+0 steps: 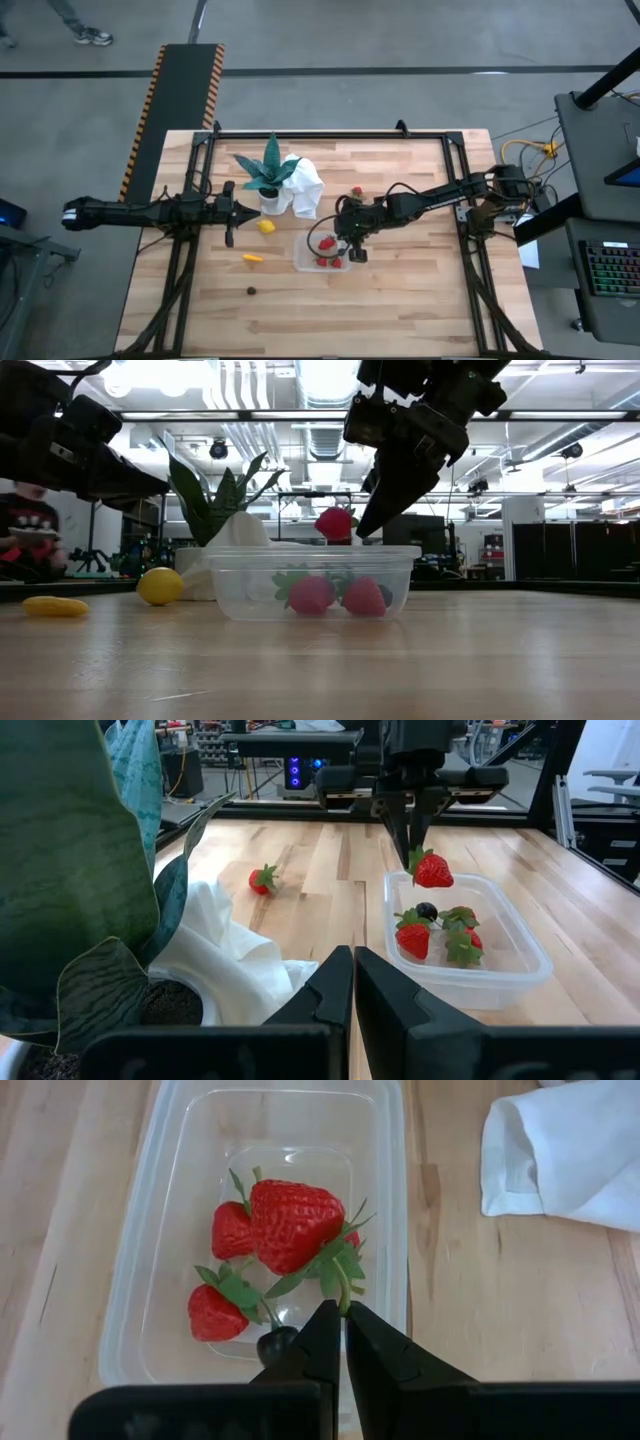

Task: Pick and placing Produce into tupperware
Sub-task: Put the strawberry into the bin

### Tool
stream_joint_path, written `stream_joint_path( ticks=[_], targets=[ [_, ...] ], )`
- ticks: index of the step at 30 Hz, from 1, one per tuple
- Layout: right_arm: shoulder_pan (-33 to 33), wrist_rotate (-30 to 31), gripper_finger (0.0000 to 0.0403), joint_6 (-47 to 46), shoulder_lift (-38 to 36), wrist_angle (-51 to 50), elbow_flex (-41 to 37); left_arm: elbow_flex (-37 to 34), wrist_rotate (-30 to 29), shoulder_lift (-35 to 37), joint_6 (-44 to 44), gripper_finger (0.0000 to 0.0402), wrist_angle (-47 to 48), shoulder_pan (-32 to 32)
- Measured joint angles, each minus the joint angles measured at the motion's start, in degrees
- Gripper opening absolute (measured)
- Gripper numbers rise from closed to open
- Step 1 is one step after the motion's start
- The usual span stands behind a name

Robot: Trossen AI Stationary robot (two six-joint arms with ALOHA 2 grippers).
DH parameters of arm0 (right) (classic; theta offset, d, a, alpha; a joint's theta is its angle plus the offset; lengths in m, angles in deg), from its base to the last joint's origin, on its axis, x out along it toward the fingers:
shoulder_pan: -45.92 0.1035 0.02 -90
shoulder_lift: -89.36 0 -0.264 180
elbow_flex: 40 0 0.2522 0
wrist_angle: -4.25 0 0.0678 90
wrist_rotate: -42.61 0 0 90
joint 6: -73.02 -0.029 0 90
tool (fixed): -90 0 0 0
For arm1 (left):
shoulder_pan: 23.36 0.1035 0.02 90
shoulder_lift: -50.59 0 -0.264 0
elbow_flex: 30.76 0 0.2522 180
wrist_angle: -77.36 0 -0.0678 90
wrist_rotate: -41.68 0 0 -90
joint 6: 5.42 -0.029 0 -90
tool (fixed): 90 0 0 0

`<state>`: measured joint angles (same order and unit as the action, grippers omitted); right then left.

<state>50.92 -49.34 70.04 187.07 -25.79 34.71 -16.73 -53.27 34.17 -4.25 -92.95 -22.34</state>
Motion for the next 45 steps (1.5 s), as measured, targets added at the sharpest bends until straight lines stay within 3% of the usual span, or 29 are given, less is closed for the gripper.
stream_joint_path(
  ticks=[28,41,45],
  targets=[
    [0.0,-2.8,0.0010,0.0,0.0,0.3,0.0,0.0,0.0,0.0,0.0,0.0000,0.0,0.0],
    [0.0,-2.4,0.0067,-0.2,0.0,0.3,0.0,0.0,0.0,0.0,0.0,0.0000,0.0,0.0],
    [-0.2,3.6,0.0073,2.1,-0.1,-0.1,0.0,0.0,0.0,0.0,0.0,0.0000,0.0,0.0]
  ],
)
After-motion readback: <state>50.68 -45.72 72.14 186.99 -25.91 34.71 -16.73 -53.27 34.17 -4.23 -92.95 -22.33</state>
